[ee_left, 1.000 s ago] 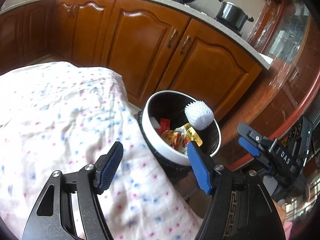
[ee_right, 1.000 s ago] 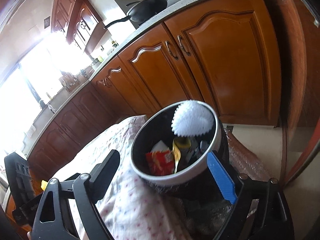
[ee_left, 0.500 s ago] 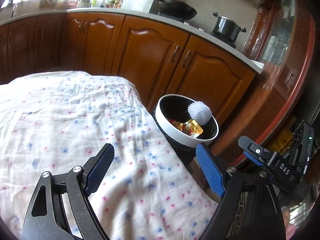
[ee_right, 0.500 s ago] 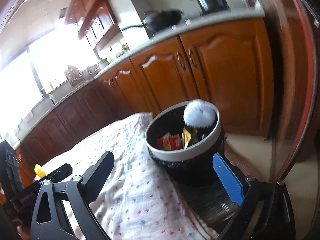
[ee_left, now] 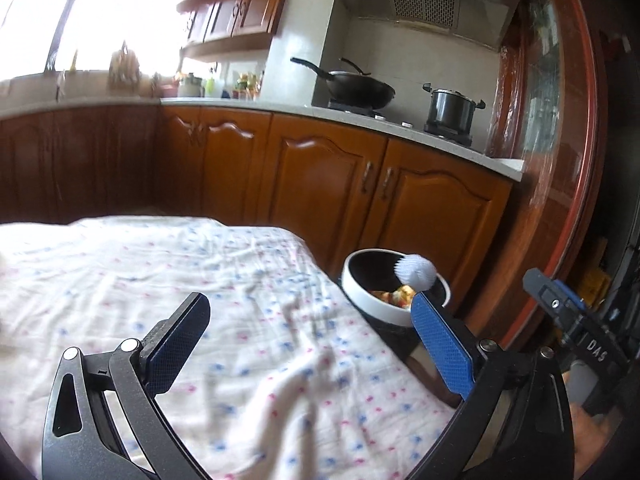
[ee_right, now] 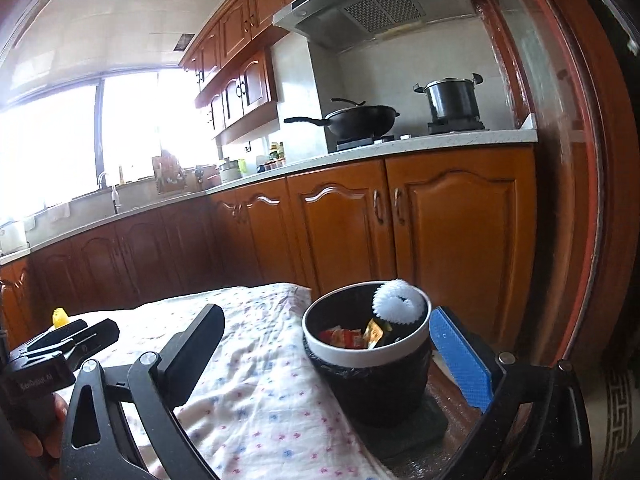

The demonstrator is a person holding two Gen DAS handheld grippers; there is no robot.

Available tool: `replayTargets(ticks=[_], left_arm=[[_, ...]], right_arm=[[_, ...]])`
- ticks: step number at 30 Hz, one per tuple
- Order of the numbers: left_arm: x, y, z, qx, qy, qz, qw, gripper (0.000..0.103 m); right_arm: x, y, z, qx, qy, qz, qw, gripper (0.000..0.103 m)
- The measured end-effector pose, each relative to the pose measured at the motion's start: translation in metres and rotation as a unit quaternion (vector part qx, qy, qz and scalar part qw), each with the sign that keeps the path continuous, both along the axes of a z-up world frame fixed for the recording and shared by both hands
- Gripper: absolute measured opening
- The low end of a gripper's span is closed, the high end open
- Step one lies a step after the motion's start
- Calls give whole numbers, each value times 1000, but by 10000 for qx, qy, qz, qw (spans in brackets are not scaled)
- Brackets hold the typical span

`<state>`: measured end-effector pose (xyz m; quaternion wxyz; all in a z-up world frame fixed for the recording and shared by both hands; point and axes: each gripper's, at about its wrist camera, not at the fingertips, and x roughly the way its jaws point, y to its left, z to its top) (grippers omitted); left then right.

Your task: Collect trash

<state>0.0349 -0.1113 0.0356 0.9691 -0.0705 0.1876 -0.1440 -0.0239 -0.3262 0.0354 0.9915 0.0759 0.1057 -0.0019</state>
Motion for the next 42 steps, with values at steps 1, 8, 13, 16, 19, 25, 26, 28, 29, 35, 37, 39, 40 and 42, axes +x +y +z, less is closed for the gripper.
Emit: replayTargets(ticks=[1, 8, 13, 16, 19, 25, 26, 28, 29, 35, 37, 39, 40, 42], left_arm=[[-4, 1, 0, 80, -66, 62, 9999, 103], [-16, 1, 0, 427, -151, 276, 9986, 103], [-19, 0, -1, 480, -123, 389, 9980, 103], [-23, -2, -2, 558, -130, 408, 9975, 103], [-26, -4, -4, 634, -117, 416, 9971, 103], [-29, -5, -4, 686, -134, 436, 9966, 103], [-30, -5, -4, 694, -143, 449, 9965, 103], [-31, -5, -5, 704, -160, 465, 9963, 103], [-31, -5, -5, 704, -166, 477, 9962, 103], [-32, -4, -4, 703, -184, 530, 9960, 103], [-33, -4, -4, 705, -192, 544, 9958, 103], [-33, -4, -4, 707, -190, 548, 9958, 103], [-33, -4, -4, 710, -189, 551, 9958, 103], [-33, -4, -4, 710, -192, 551, 9958, 103]], right_arm=[[-3, 1, -1, 14, -4, 28, 10000, 103], [-5, 8, -7, -103, 79, 116, 9998, 103], [-10, 9, -7, -112, 41, 150, 9998, 103], [-11, 8, -7, -100, 29, 153, 9998, 103], [-11, 8, -6, -85, 31, 150, 9998, 103], [-11, 8, -6, -76, 44, 164, 9998, 103], [-11, 8, -6, -75, 47, 169, 9998, 103], [-11, 8, -7, -68, 56, 188, 9998, 103], [-12, 8, -7, -70, 63, 188, 9998, 103], [-11, 9, -9, -35, 94, 226, 9997, 103], [-11, 9, -9, -38, 88, 231, 9997, 103], [-10, 9, -9, -39, 99, 228, 9997, 103], [-10, 9, -9, -35, 105, 231, 9997, 103], [-10, 9, -10, -21, 112, 243, 9996, 103]])
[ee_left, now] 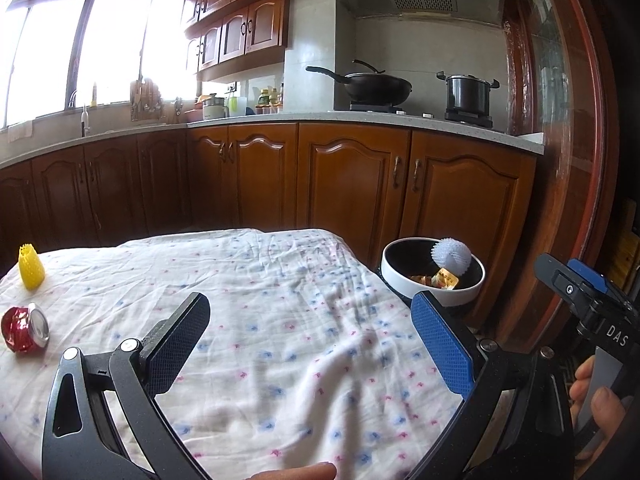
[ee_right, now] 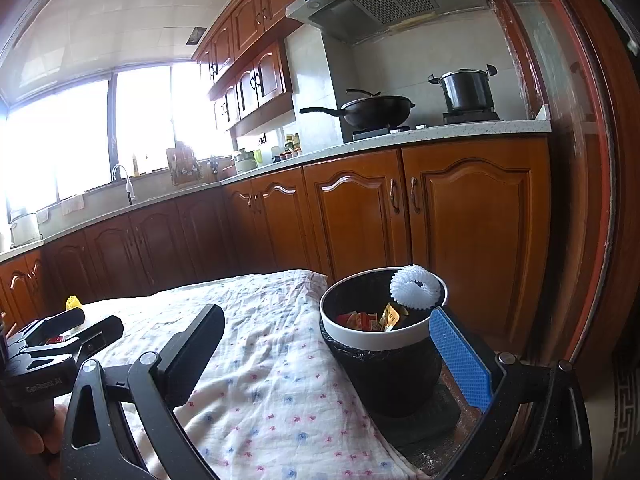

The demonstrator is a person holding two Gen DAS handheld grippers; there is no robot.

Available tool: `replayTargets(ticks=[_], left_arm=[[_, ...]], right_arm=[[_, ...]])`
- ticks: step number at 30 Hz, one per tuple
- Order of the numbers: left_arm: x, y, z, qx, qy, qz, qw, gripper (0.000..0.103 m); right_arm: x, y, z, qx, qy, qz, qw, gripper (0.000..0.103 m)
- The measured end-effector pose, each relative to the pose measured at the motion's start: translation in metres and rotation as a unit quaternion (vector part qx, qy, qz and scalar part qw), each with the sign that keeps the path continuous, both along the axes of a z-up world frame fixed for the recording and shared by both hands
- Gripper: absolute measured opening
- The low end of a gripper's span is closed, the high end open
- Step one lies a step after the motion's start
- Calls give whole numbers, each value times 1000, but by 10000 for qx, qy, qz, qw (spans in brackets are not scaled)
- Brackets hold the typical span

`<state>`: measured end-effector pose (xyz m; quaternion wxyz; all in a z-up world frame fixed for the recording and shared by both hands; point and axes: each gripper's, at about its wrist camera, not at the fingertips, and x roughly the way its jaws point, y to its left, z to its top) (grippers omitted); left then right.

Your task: Collect trash

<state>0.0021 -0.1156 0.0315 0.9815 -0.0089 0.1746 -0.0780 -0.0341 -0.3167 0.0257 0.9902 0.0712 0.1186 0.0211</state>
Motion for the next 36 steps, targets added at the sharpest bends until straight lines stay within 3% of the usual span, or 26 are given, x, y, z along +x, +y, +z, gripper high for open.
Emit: replayTargets(ticks=[36], left_arm=[[0, -1, -1, 31, -11, -12, 10000, 103]], right_arm=[[-1, 3, -2, 75, -8, 25, 10000, 103]])
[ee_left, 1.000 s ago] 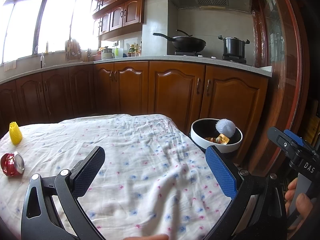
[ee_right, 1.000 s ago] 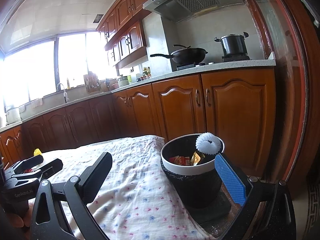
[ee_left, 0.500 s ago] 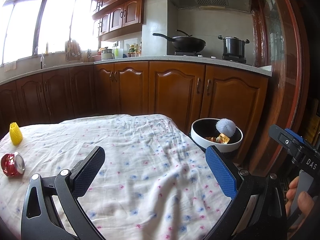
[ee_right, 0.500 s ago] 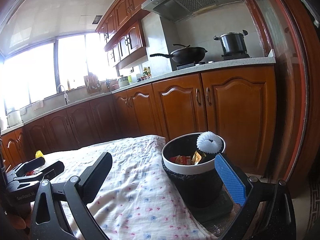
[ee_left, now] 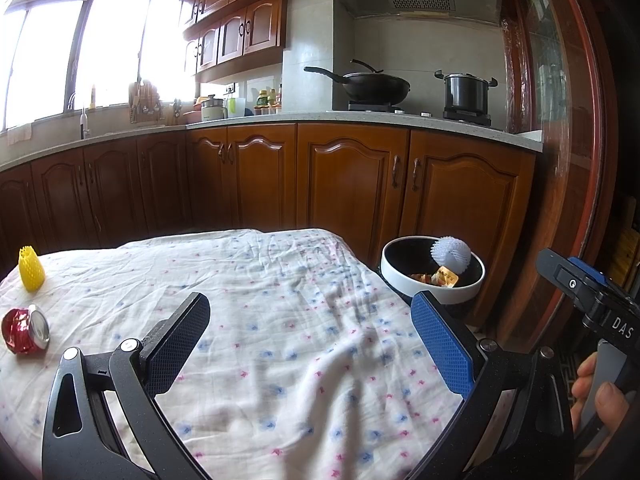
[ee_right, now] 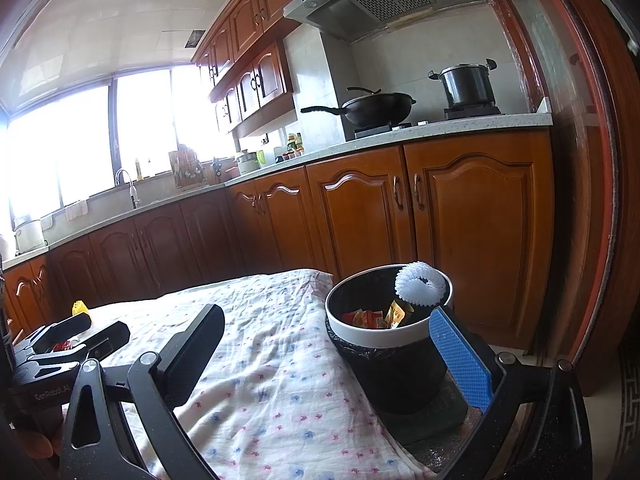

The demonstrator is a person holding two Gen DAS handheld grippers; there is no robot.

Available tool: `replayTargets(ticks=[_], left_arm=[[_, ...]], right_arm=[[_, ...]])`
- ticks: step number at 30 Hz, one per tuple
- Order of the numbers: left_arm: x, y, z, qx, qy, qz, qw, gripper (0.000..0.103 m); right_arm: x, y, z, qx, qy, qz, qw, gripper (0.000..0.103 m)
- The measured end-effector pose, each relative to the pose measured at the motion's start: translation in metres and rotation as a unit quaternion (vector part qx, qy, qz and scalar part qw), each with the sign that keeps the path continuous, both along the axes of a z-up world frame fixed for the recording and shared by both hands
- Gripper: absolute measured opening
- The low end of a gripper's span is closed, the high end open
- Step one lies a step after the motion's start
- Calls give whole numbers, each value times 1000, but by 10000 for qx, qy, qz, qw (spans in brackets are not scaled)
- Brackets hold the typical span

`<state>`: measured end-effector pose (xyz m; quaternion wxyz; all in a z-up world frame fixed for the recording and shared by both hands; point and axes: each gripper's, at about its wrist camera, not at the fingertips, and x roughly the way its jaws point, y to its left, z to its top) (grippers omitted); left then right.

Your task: Collect trash

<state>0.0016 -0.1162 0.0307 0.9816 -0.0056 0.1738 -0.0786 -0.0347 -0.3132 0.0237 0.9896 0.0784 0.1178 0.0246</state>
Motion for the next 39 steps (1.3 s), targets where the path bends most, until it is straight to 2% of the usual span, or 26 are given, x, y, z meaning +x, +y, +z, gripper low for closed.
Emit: replayTargets(ticks=[28, 39], left_arm=[[1, 1, -2, -5, 30, -11, 10000, 103], [8, 4, -7, -25, 109, -35, 9999, 103]], right_arm=[[-1, 10, -1, 42, 1, 50, 10000, 103], [7, 11, -7, 176, 167, 93, 9997, 103]])
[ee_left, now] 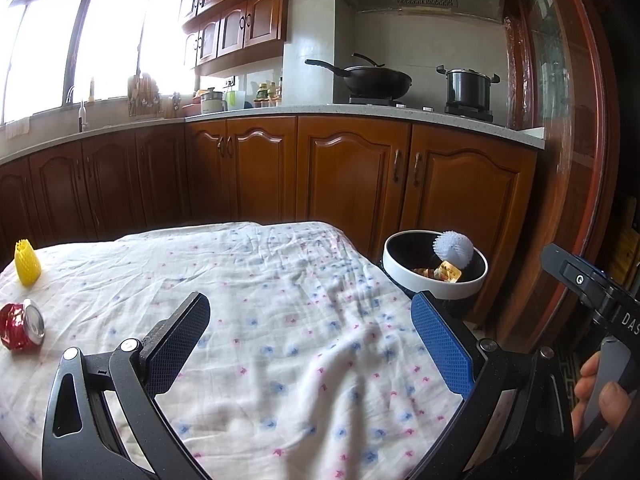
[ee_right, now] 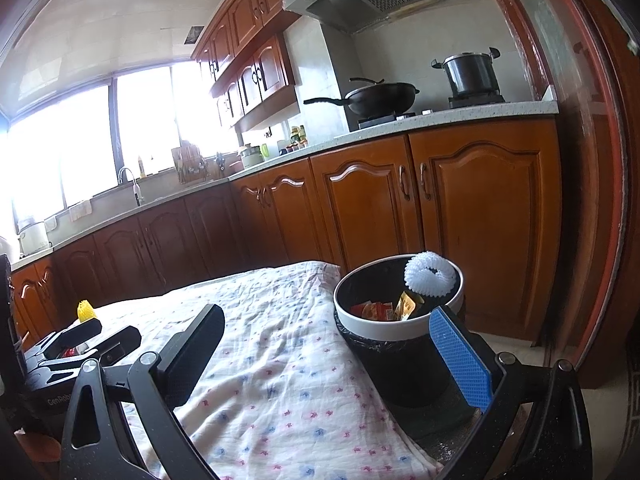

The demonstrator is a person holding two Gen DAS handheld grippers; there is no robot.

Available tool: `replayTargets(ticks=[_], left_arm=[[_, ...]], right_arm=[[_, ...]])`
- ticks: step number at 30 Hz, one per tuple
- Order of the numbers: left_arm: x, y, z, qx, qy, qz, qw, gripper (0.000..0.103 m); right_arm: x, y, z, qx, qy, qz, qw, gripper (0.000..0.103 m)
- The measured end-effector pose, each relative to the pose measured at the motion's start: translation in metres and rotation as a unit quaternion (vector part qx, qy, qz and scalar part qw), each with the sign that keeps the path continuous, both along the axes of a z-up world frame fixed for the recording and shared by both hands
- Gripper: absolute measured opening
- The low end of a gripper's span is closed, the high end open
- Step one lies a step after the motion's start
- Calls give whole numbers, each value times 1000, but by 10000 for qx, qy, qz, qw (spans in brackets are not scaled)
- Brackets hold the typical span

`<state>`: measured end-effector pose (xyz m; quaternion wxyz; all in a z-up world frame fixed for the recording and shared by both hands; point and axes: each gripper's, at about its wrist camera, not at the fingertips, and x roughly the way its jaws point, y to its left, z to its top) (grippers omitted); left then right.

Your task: Collect trash

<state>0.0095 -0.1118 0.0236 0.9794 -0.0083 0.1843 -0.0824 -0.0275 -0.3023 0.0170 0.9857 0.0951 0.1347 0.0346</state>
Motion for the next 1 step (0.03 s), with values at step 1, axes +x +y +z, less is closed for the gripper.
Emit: replayTargets(ticks=[1], left_arm=[[1, 1, 0, 0, 9, 1, 10000, 103]], right_arm=[[2, 2, -1, 11, 33, 23, 10000, 103]])
